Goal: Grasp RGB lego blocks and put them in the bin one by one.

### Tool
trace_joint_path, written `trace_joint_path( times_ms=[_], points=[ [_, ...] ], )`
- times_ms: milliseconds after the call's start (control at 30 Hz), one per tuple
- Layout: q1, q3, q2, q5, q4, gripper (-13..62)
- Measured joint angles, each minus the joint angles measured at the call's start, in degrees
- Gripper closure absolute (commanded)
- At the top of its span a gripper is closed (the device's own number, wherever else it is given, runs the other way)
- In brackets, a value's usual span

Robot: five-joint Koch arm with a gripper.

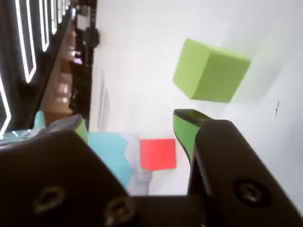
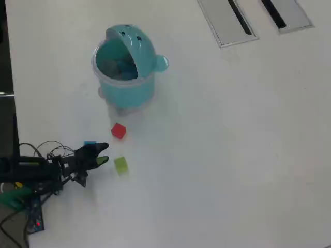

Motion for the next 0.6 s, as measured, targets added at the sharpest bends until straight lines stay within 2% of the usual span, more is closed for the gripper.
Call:
trace_joint_path(
  times_ms=[367,600],
  points=[
    [-0.5,-1.0,0.0,-7.9,-18.5,17.2],
    [-7.6,-1.1,0.0,-10.2,-24.0,17.3]
  ],
)
